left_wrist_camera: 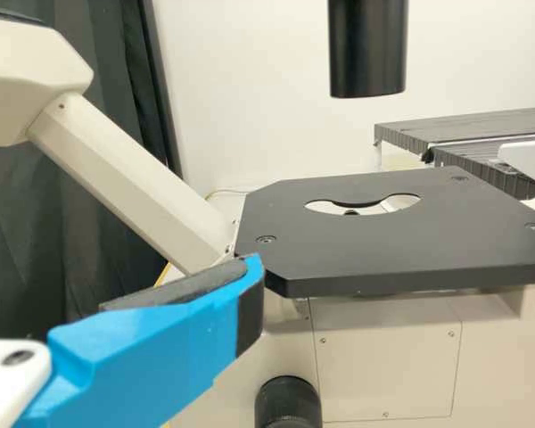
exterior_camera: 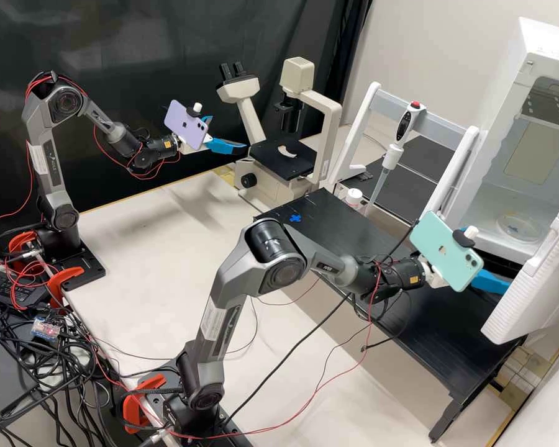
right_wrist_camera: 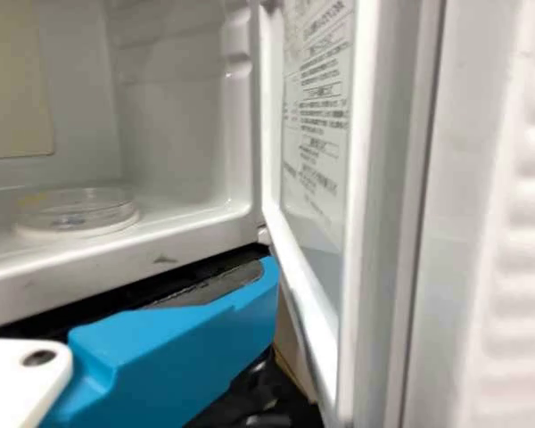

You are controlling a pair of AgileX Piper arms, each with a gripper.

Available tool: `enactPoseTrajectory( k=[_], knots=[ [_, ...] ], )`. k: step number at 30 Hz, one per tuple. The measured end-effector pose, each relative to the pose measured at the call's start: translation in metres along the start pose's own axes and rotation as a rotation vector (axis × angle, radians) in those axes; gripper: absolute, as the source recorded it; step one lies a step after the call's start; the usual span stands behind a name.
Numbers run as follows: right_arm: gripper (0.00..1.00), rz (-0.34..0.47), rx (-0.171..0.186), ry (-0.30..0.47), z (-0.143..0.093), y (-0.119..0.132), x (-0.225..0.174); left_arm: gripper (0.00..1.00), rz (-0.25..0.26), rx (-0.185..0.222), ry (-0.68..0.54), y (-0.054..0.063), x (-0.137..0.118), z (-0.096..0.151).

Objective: Move the petri dish to the microscope

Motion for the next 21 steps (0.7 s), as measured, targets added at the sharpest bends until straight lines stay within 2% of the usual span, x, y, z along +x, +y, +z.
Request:
enactPoseTrajectory(
  k=[12, 18, 21],
  knots=[
    [1.00, -0.001, 0.035, 0.014, -0.017, 0.004, 0.058, 1.00, 0.000, 0.000, 0.000, 0.000, 0.000, 0.000],
    [1.00, -0.054, 0.056, 0.072, -0.031, -0.002, 0.079, 1.00, 0.000, 0.000, 0.000, 0.000, 0.000, 0.000],
    [1.00, -0.103, 0.040, 0.107, -0.038, -0.012, 0.088, 1.00, 0.000, 0.000, 0.000, 0.000, 0.000, 0.000]
  ],
)
